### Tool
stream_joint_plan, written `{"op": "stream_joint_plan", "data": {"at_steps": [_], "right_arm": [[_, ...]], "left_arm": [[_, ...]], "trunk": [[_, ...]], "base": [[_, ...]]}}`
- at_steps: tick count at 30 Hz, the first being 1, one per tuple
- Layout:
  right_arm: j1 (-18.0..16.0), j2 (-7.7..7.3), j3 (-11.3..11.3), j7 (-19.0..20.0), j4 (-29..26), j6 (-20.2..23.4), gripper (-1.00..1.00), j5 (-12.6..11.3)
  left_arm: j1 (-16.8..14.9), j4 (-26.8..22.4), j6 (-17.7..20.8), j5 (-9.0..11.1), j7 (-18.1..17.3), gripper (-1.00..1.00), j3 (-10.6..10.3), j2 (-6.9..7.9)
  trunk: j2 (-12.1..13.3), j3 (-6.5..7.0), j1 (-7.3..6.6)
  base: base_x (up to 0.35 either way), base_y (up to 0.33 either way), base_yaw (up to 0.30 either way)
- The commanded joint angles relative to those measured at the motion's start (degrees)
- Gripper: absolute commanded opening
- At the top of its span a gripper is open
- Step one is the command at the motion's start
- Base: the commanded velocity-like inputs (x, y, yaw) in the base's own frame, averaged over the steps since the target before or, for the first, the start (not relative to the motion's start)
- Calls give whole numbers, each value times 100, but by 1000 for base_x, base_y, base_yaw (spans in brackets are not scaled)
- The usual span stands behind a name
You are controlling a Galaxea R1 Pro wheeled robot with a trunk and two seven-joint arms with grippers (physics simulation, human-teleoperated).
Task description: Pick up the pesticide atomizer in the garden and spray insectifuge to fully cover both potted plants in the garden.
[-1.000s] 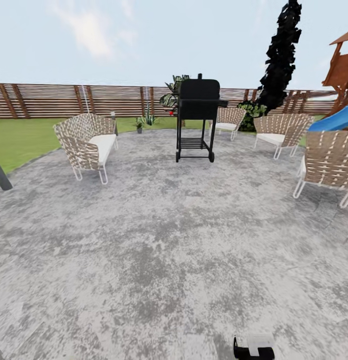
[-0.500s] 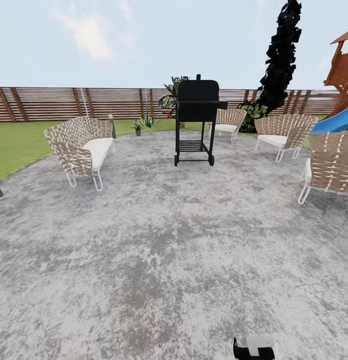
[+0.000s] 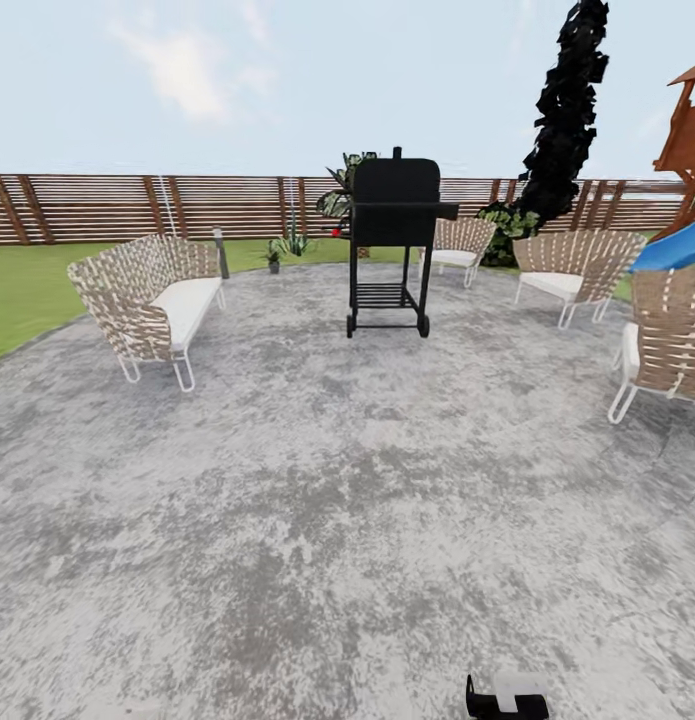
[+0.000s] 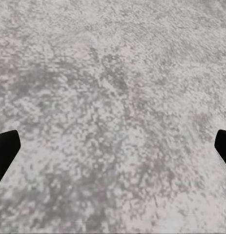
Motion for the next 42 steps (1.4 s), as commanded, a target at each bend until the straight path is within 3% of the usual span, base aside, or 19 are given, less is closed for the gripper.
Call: {"op": "stream_joint_plan", "data": {"at_steps": [1,12,36,42], "right_arm": [[-3,2,-45,-26,4,-11,100,61],[-3,2,-45,-26,4,-11,100,61],[-3,-8,-45,-26,4,-11,100,70],[-3,-7,-45,-29,4,-11,100,70]], "left_arm": [[-3,7,-19,4,-14,-100,26,0],[-4,7,-18,4,-14,-100,26,0],[-5,6,-27,5,-14,-100,26,0],[-7,6,-27,5,-14,-100,26,0]], "trunk": [[-2,-5,2],[-2,-5,2],[-2,-5,2],[-2,-5,2]], "base": [[336,-74,171],[337,-33,235],[339,0,5],[340,0,190]]}}
